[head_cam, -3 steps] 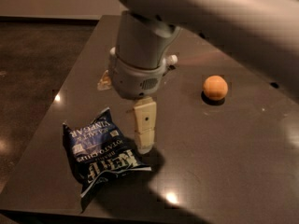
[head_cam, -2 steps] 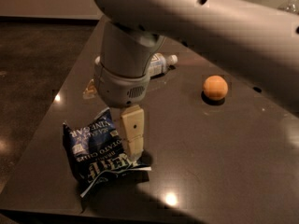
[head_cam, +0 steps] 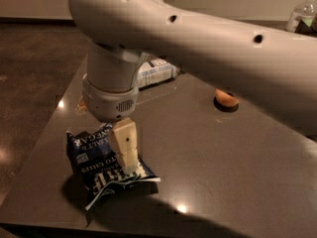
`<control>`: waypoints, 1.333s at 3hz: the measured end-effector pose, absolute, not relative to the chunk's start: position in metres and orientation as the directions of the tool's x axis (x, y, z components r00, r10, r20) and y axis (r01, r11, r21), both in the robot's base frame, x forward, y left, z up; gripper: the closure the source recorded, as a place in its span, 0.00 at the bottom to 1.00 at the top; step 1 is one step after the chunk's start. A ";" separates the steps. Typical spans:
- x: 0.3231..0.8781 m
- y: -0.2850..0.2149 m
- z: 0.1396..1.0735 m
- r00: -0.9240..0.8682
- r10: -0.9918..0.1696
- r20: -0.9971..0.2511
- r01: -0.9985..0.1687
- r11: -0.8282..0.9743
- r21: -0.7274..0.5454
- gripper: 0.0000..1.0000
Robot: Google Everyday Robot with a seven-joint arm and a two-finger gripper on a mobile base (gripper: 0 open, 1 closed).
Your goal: Pick blue chip bag
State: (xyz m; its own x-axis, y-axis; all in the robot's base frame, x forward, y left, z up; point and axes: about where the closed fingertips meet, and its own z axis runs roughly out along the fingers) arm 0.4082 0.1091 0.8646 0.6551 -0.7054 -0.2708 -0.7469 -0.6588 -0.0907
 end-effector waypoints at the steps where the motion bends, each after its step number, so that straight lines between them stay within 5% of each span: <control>1: 0.416 0.109 0.858 0.664 -0.703 -0.255 -0.738 -0.671 -0.071 0.14; 4: 0.417 0.073 0.892 0.614 -0.754 -0.234 -0.786 -0.611 -0.093 0.85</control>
Offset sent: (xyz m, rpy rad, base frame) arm 0.0150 -0.0225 0.0026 -0.0611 -0.0037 -0.0006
